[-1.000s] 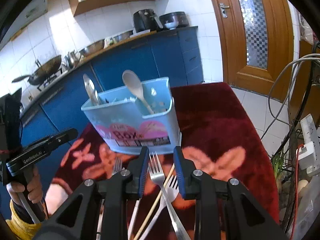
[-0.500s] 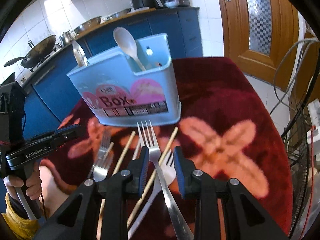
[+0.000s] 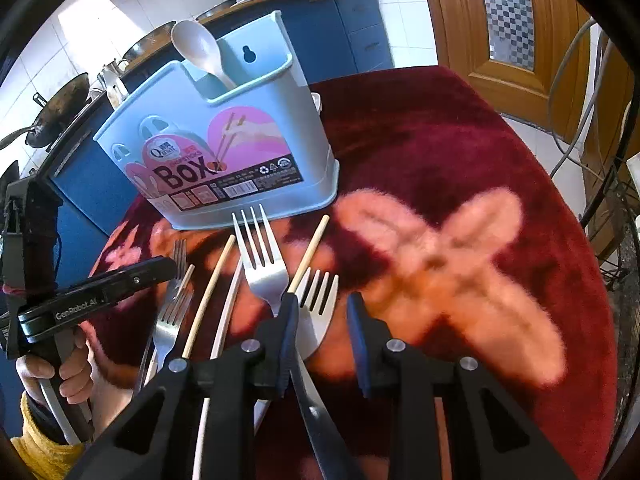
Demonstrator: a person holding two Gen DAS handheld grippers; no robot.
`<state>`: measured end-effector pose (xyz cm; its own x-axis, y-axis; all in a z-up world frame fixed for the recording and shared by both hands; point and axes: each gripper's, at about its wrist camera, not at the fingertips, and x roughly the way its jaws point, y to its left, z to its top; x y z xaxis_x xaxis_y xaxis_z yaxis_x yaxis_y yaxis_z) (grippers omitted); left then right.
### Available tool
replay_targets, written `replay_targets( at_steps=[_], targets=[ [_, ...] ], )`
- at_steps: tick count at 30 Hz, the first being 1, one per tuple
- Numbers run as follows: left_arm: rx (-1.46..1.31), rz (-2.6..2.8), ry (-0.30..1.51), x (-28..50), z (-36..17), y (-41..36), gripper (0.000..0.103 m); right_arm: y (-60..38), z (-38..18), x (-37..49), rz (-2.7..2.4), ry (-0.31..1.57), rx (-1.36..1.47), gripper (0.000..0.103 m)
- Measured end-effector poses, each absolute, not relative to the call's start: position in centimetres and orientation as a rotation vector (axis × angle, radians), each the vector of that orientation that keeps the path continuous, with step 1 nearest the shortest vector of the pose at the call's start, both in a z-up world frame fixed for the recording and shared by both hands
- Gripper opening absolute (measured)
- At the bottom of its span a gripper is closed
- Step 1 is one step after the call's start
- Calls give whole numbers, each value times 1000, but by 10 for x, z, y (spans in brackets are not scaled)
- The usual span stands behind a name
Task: Organize utensils
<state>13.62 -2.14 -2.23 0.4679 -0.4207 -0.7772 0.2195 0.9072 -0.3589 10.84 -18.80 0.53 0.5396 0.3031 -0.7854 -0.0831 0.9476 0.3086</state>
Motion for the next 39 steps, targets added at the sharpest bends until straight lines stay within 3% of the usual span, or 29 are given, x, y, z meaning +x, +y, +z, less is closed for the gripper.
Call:
replay_targets(
  at_steps=[10, 18, 21, 23, 30, 31, 39],
  targets=[
    [-281, -463, 998, 148, -30, -26, 26, -190, 0, 115, 259, 969, 277, 29],
    [-325, -527, 1006, 151, -30, -27, 26, -190, 2, 112, 259, 941, 273, 11],
    [-321, -527, 1006, 153, -31, -31, 26, -191, 4, 111, 260, 928, 284, 9],
    [-303, -507, 1004, 153, -31, -34, 19, -191, 5, 111, 256, 922, 296, 9],
    [-268, -414, 962, 141, -22, -27, 17, -200, 16, 102, 198, 870, 292, 5],
    [-263, -400, 950, 138, -20, -25, 1, -203, 18, 101, 191, 863, 290, 5],
    [-232, -411, 946, 123, -13, -22, 0, -212, 27, 95, 170, 818, 311, 5]
  ],
)
